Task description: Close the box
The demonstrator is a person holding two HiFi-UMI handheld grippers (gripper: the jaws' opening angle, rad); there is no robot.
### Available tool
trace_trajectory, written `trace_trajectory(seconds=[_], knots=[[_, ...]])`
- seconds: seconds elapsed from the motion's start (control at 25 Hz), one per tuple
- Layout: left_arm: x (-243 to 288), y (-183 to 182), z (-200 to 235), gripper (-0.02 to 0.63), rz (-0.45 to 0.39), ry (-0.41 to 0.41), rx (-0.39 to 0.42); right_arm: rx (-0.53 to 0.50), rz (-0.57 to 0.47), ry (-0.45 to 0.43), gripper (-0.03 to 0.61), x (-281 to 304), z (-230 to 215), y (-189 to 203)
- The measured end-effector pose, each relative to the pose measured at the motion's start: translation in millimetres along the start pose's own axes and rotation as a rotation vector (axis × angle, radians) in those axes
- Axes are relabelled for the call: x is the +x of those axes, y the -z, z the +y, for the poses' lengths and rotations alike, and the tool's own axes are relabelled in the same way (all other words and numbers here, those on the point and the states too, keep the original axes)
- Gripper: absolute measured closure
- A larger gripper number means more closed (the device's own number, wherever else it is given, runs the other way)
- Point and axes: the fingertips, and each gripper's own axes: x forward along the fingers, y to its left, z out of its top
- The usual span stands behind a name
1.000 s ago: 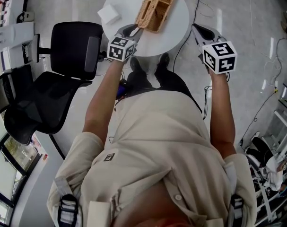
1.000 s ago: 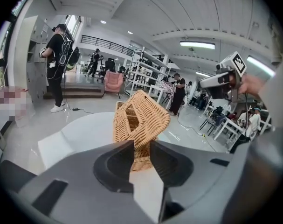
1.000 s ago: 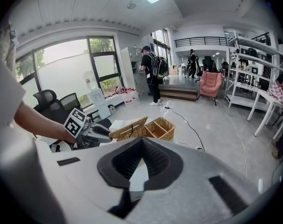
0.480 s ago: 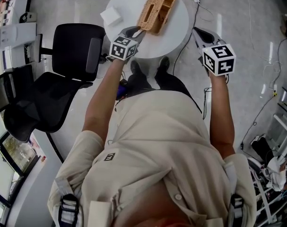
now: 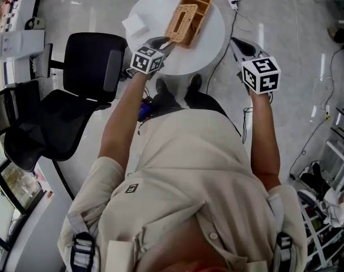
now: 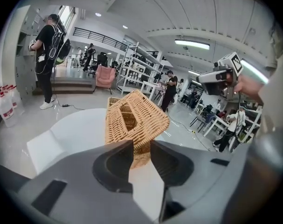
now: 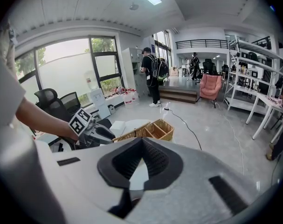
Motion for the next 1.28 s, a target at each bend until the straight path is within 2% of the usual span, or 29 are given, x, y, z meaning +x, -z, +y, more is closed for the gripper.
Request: trace_trajectory(seconds=[0.24, 0.4, 0.6, 0.88, 1.28], knots=[[0, 6, -11, 0.525, 0.027, 0.079, -0.032, -0.002, -0.006, 0.007, 0.585, -3, 0, -7], [-3, 3, -17, 0.525, 0.028, 0.083, -0.016, -0.002, -0.009, 0.009, 0.586, -6, -4, -11], [-18, -20, -20, 0.526, -0.016, 0.086, 0.011, 0.002, -0.011, 0.005, 0.586, -5, -10, -16], [-65, -79, -19, 0.528, -0.177, 0.05, 0.035, -0.001, -0.012, -0.008, 0.586, -1, -10, -21], [-126, -166, -30, 0.551, -0.422, -0.002, 0.086, -0.071, -0.007, -0.05, 0.588, 4, -3, -36]])
